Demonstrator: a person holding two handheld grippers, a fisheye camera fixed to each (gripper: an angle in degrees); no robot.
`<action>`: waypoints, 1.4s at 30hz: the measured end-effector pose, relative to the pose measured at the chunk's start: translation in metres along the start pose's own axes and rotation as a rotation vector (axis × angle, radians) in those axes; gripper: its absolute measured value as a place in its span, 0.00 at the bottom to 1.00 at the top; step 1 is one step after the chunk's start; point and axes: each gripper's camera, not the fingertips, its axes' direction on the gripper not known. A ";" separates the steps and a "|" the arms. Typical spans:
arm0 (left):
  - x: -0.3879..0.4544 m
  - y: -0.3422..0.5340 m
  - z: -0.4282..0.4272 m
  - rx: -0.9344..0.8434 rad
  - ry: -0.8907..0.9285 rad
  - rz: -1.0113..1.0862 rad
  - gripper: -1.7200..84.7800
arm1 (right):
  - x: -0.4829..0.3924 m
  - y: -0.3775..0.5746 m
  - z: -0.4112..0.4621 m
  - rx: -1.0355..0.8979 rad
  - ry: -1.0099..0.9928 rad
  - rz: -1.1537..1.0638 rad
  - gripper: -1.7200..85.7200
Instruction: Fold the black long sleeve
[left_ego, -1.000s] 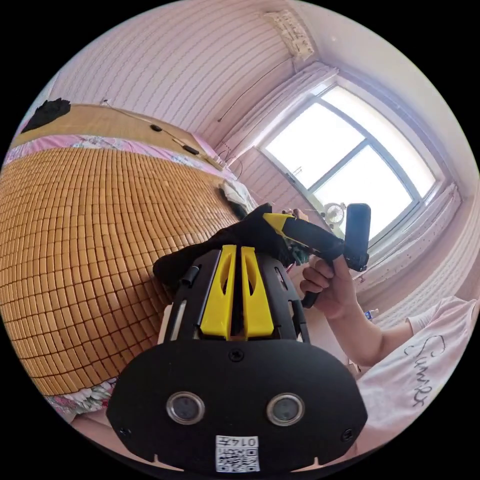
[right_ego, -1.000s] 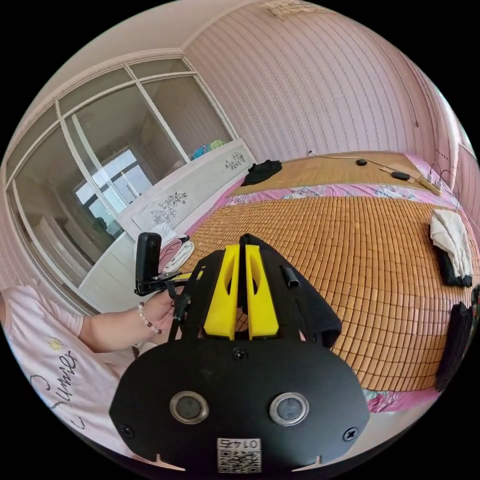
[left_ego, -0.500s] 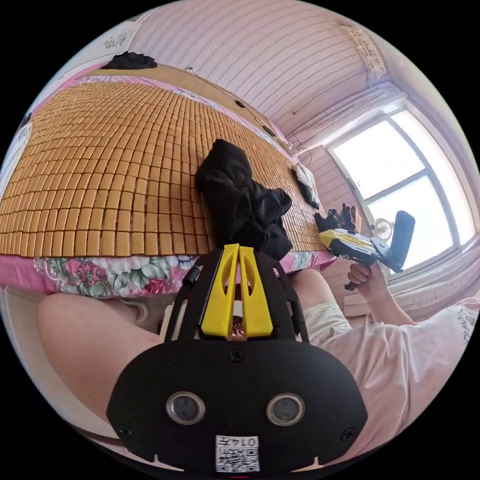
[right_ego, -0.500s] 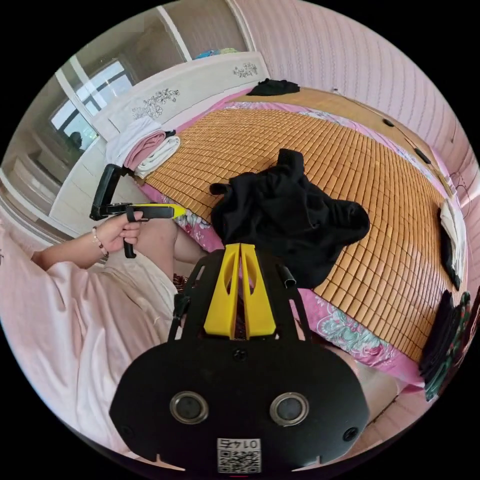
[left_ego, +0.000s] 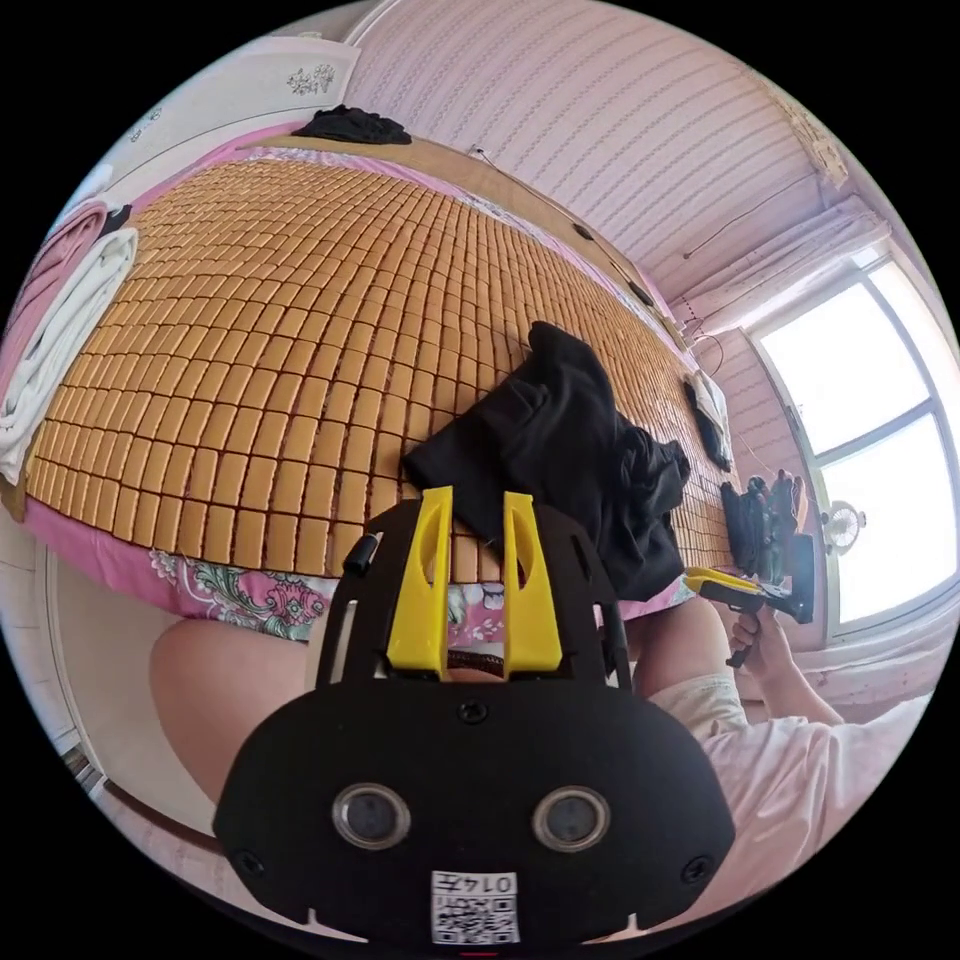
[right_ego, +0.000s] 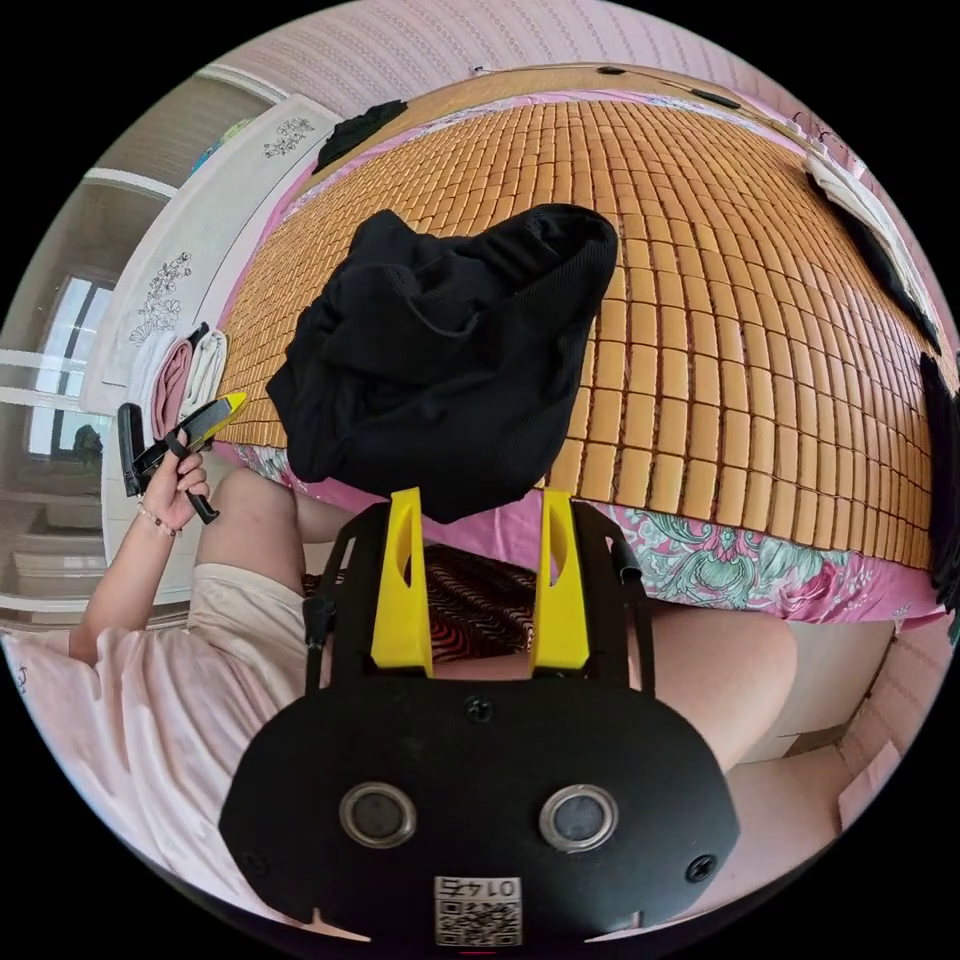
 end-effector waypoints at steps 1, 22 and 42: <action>-0.002 -0.004 0.001 -0.001 -0.005 -0.005 0.14 | 0.002 -0.002 0.003 -0.014 -0.013 0.006 0.19; 0.001 0.044 -0.047 -0.153 0.118 0.155 0.01 | 0.077 0.035 -0.087 0.073 0.103 0.118 0.07; 0.003 0.122 -0.143 0.043 0.249 0.157 0.01 | 0.134 0.101 -0.149 0.289 -0.567 0.092 0.02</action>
